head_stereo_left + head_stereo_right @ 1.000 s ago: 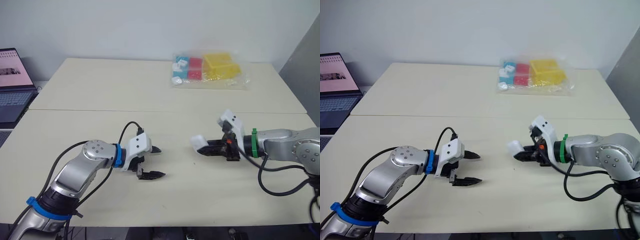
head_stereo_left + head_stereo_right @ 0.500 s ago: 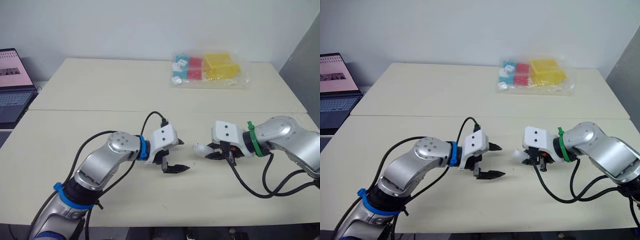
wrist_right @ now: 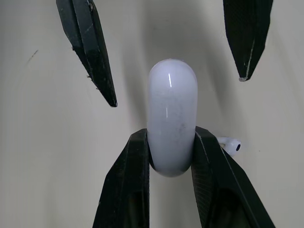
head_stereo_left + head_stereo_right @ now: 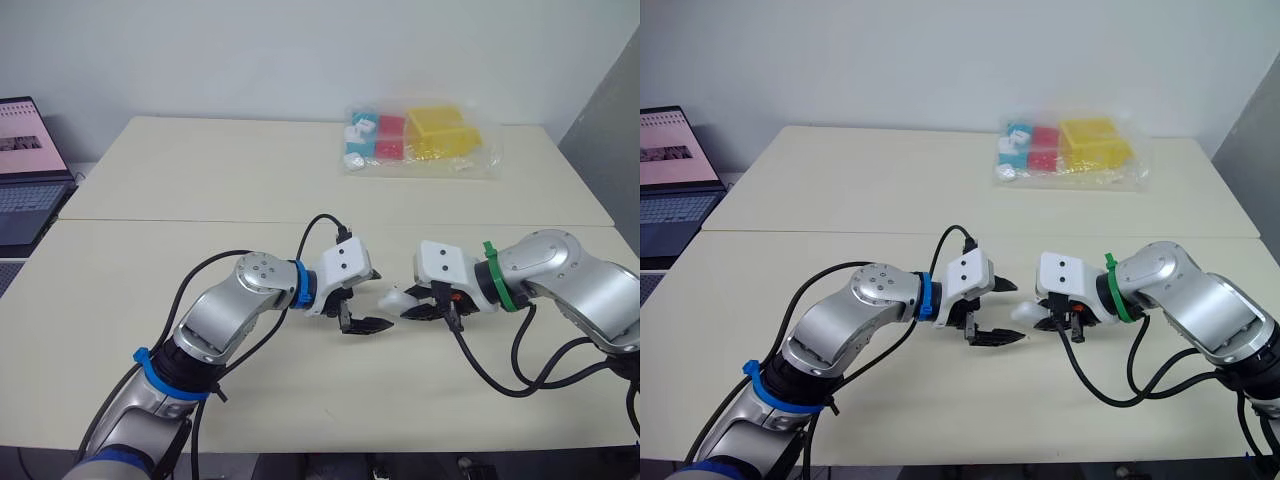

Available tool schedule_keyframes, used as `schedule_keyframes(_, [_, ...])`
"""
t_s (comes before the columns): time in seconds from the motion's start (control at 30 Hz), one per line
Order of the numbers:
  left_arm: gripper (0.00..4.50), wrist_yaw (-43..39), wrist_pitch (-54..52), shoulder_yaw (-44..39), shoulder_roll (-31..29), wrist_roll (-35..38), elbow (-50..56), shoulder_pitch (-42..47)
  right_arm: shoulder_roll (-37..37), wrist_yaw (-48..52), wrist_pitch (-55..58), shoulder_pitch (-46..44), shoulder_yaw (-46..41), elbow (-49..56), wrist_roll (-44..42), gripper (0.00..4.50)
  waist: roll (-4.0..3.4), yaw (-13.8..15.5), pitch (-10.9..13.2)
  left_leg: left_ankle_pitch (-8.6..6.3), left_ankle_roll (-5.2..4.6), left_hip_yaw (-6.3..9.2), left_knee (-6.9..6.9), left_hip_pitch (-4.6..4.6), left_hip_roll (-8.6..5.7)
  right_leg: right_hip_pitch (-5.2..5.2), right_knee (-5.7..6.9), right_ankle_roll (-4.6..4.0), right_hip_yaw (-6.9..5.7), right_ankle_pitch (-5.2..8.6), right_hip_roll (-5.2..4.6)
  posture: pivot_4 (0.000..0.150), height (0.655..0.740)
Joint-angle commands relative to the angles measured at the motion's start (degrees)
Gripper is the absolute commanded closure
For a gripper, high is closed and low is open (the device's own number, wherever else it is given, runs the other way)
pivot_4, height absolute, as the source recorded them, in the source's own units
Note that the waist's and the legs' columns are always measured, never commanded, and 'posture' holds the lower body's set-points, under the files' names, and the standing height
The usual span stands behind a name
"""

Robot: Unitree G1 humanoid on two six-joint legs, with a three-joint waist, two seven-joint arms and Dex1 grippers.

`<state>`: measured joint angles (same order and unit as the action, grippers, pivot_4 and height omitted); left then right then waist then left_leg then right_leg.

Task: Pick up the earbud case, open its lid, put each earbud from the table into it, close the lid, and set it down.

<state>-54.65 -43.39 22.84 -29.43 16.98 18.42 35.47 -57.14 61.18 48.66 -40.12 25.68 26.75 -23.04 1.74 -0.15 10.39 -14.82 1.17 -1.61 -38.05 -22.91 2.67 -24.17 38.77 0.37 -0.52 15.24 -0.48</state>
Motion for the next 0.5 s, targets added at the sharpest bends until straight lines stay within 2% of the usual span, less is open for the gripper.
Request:
schedule_keyframes(0.03, [0.00,-0.56,0.88,0.31,0.38,0.19,0.95,1.19,0.41,0.65,0.10,-0.99,-2.42,1.46,0.74,3.73,0.00,0.00,0.00,0.00,0.00,0.00,0.00,0.00,0.00,0.00,0.01,0.00,0.00,0.00,0.00,0.150,0.7400])
schedule_keyframes(0.27, [0.00,-1.59,1.04,1.34,0.94,0.41,1.52,1.29,1.01,1.50,-0.17,-0.72,-2.69,1.61,1.81,3.73,0.00,0.00,0.00,0.00,0.00,0.01,-0.03,0.00,-0.01,0.00,0.06,0.00,0.00,0.00,0.00,0.150,0.7400])
schedule_keyframes(0.37, [0.58,-0.85,1.62,1.66,1.75,-0.34,0.55,1.76,1.41,1.59,0.08,-0.96,-2.82,1.64,1.95,3.73,0.00,0.00,0.00,0.00,0.00,0.01,-0.04,0.02,-0.01,0.00,0.08,0.00,0.00,0.00,0.00,0.150,0.7400])
schedule_keyframes(0.5, [1.85,-1.34,2.39,1.60,1.86,-0.53,0.06,1.76,1.45,1.86,0.10,-0.98,-2.89,1.77,2.05,3.73,0.00,0.00,0.00,0.00,0.00,0.01,-0.05,0.03,-0.01,0.00,0.10,-0.01,0.00,0.00,0.00,0.150,0.7400])
